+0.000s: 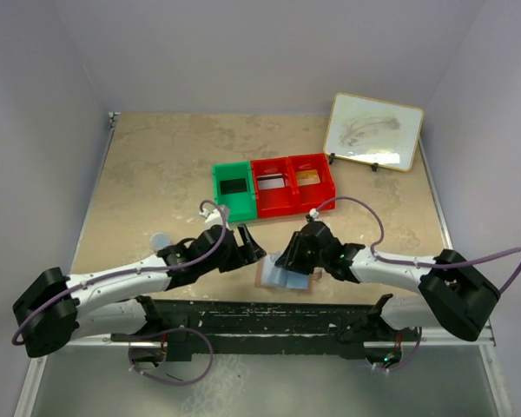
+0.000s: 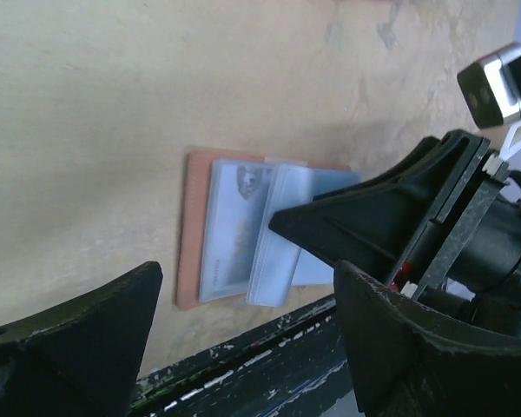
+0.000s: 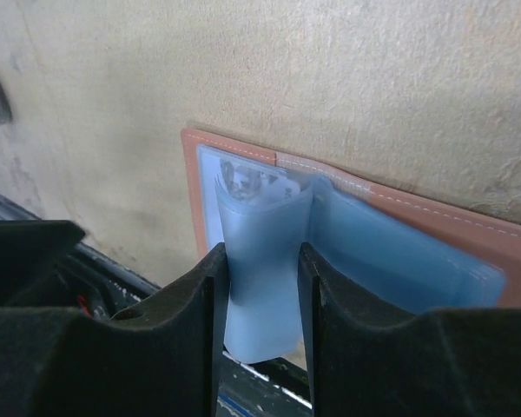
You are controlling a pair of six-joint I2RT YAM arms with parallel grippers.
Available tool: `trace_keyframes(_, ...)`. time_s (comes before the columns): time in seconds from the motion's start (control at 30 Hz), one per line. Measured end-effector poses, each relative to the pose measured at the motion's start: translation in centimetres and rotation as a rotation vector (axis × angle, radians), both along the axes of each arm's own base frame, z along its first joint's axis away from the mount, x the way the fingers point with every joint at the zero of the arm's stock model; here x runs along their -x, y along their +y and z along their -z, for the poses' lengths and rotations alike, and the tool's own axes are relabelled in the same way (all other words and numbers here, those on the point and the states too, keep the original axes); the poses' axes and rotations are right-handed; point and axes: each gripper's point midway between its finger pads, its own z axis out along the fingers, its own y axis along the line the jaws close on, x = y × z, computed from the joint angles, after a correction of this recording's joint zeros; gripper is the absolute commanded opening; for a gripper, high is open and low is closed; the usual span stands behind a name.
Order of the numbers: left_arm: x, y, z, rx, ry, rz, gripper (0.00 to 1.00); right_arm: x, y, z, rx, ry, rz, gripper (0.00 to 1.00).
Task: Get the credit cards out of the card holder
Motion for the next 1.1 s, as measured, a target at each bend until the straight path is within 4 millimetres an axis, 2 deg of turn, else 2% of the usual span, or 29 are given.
trace_keyframes(0.2, 1.9, -4.1, 2.6, 0.032, 0.054, 0.160, 0.76, 0.4, -0.3, 0.3, -0.067, 0.006, 0.016, 0.39)
trace_keyframes(0.4, 3.5, -6.8, 4.2, 0.022, 0.077, 0.266, 0.73, 0.4, -0.2, 0.3, -0.093, 0.013, 0.032, 0.40)
trace_keyframes(0.73, 4.1, -8.5, 4.5, 0.076, 0.084, 0.310, 0.66, 0.4, -0.4, 0.3, -0.109, 0.018, 0.056, 0.41)
trace_keyframes(0.87, 4.4, -9.3, 4.7, 0.123, 0.099, 0.325, 0.60, 0.3, -0.5, 0.3, -0.113, 0.019, 0.064, 0.43)
trace_keyframes(0.97, 4.6, -9.6, 5.0, 0.157, 0.110, 0.319, 0.53, 0.3, -0.4, 0.2, -0.114, 0.018, 0.064, 0.47)
trace_keyframes(1.1, 4.5, -9.9, 4.7, 0.181, 0.108, 0.315, 0.52, 0.2, -0.5, -0.4, -0.123, 0.004, 0.066, 0.55)
